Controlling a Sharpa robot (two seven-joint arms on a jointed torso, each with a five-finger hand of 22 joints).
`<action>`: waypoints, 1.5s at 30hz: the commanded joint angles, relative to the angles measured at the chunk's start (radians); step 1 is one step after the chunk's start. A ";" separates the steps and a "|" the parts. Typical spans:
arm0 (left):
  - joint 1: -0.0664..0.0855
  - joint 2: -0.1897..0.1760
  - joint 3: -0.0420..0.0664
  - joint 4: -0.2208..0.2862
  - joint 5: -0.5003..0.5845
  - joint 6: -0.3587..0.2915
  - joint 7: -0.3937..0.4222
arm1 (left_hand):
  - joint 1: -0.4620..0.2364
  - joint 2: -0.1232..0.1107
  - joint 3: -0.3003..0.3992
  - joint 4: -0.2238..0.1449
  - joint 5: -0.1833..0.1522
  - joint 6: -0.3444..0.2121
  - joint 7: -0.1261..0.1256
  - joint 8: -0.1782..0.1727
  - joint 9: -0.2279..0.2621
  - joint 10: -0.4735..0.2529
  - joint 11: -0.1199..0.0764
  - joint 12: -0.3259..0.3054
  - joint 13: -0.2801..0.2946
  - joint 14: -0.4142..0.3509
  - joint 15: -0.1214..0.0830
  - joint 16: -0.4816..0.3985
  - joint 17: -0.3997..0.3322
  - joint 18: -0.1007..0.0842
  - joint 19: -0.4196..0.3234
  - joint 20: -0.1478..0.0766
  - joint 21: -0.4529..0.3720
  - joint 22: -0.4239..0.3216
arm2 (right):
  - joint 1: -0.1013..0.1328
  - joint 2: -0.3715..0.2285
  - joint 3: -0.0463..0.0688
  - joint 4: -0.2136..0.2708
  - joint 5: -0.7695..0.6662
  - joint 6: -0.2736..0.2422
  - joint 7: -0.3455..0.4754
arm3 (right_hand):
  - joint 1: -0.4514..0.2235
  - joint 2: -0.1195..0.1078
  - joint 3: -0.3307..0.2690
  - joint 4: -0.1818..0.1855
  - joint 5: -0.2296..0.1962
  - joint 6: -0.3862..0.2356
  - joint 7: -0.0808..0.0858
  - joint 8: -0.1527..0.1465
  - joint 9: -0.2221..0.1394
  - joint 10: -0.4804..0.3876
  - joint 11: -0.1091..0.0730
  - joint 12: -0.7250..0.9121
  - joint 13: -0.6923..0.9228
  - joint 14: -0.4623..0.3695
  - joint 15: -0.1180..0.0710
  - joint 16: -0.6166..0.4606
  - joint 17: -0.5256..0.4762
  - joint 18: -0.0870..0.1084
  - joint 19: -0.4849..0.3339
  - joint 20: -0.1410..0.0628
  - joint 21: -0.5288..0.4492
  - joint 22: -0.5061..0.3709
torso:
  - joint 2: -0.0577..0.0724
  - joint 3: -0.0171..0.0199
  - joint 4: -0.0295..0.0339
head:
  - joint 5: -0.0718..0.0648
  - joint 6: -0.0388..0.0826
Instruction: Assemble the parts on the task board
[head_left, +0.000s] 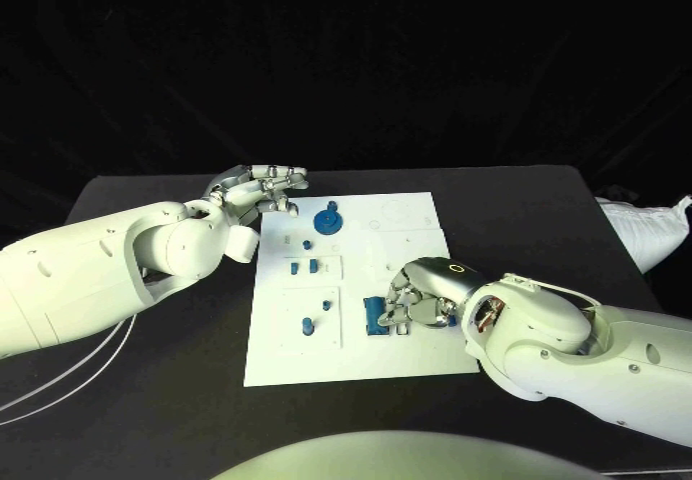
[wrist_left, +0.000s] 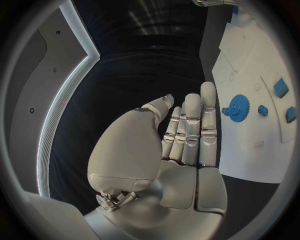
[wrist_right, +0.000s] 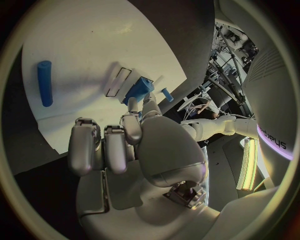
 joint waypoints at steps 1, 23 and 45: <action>-0.001 0.001 0.001 0.001 0.001 0.017 0.004 | 0.003 0.004 0.000 -0.003 0.005 -0.004 0.009 0.004 -0.002 -0.006 0.002 0.004 0.001 -0.004 0.000 0.004 -0.002 0.020 -0.002 0.007 -0.005 -0.001 | -0.001 -0.002 0.000 0.005 0.018 0.054 0.033 | -0.007 -0.001 0.001 0.007 -0.006 -0.001 0.005 -0.002 0.002 0.026 -0.022 0.004 0.009 0.072 -0.003 -0.003 0.076 -0.013 0.002 -0.003 0.006 0.003 | -0.001 -0.0003 0.0005 | -0.001 -0.001; -0.001 0.001 0.001 0.002 0.001 0.019 0.001 | 0.003 0.004 0.000 -0.003 0.005 -0.004 0.009 0.004 -0.002 -0.006 0.002 0.004 0.001 -0.004 0.000 0.004 -0.002 0.020 -0.002 0.007 -0.005 -0.001 | -0.001 0.018 0.000 -0.029 -0.026 0.061 -0.011 | 0.002 0.014 0.016 0.001 -0.006 0.004 -0.001 0.001 0.005 0.034 -0.027 0.015 0.021 0.073 -0.006 -0.001 0.080 -0.013 0.004 -0.004 0.008 0.007 | 0.000 -0.0006 0.0017 | -0.003 -0.005; -0.001 -0.002 0.001 0.002 0.001 0.017 -0.002 | 0.003 0.004 0.000 -0.003 0.005 -0.004 0.009 0.004 -0.002 -0.006 0.002 0.004 0.001 -0.004 0.000 0.004 -0.002 0.020 -0.002 0.007 -0.005 -0.001 | 0.014 -0.088 0.001 0.034 0.091 -0.095 0.034 | 0.000 0.007 0.033 0.002 0.048 -0.078 0.036 -0.063 -0.016 -0.023 0.000 -0.093 -0.054 0.066 0.013 -0.027 0.049 -0.009 -0.010 0.007 -0.007 -0.018 | -0.001 -0.0014 -0.0006 | -0.010 -0.003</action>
